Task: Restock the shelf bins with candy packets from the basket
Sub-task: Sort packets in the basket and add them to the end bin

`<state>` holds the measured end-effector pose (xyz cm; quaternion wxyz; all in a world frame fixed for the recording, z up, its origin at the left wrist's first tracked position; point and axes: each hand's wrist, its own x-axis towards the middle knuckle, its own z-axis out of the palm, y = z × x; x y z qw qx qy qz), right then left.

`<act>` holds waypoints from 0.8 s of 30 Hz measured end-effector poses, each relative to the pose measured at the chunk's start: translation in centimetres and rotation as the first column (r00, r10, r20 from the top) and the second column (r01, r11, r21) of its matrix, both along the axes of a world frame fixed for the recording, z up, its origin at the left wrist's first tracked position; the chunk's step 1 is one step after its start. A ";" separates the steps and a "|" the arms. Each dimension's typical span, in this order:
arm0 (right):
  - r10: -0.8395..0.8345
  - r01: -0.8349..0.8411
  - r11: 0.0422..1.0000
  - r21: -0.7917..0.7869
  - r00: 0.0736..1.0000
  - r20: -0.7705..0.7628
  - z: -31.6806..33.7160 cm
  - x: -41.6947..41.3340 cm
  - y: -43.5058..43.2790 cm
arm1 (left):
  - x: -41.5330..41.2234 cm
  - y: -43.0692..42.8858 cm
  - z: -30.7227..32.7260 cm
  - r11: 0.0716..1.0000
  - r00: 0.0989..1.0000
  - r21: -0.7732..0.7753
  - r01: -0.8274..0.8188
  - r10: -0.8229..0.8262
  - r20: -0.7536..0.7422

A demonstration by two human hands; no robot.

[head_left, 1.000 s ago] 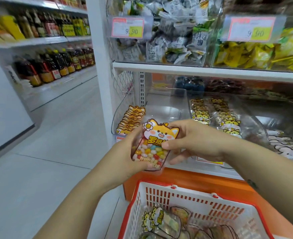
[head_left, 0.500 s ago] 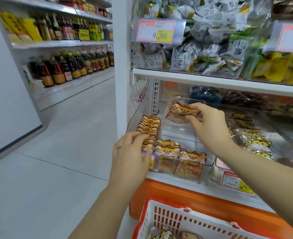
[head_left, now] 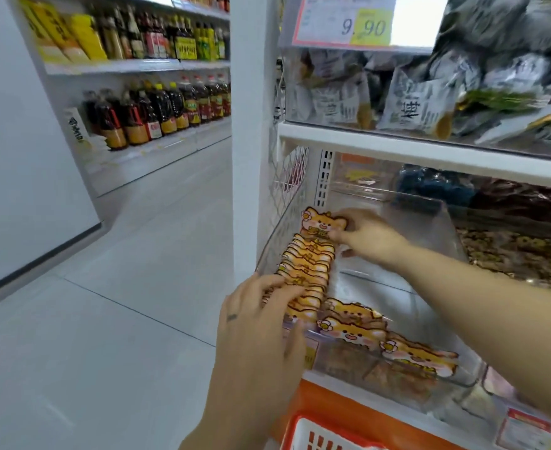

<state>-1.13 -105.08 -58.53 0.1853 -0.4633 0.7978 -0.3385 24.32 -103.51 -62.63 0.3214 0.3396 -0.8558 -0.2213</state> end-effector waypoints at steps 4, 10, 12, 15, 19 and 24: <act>0.066 -0.078 0.993 0.087 0.989 0.130 -0.8 -0.9 -1.1 | 0.2 -0.2 -1.0 1.000 0.999 -0.021 -0.015 0.014 -0.047; 0.053 -0.087 0.983 0.162 0.978 0.201 -1.6 -1.4 -1.6 | -0.2 0.1 -1.2 0.998 0.998 -0.046 -0.042 0.040 -0.057; 0.050 -0.084 0.982 0.168 0.979 0.196 -1.6 -1.5 -1.5 | -0.2 0.2 -1.2 0.999 0.998 -0.034 -0.041 0.040 -0.053; 0.054 -0.086 0.981 0.172 0.981 0.186 -1.3 -1.5 -1.2 | -0.1 0.3 -1.0 0.999 0.998 -0.003 -0.039 0.038 -0.058; 0.072 -0.106 0.979 0.173 0.979 0.190 -0.4 -1.4 -0.7 | 0.0 0.3 -0.5 0.998 0.999 0.052 -0.024 0.025 -0.023; 0.087 -0.115 0.983 0.142 0.979 0.186 0.4 -0.9 0.1 | 0.0 0.5 -0.1 0.996 1.000 0.091 -0.015 0.013 0.014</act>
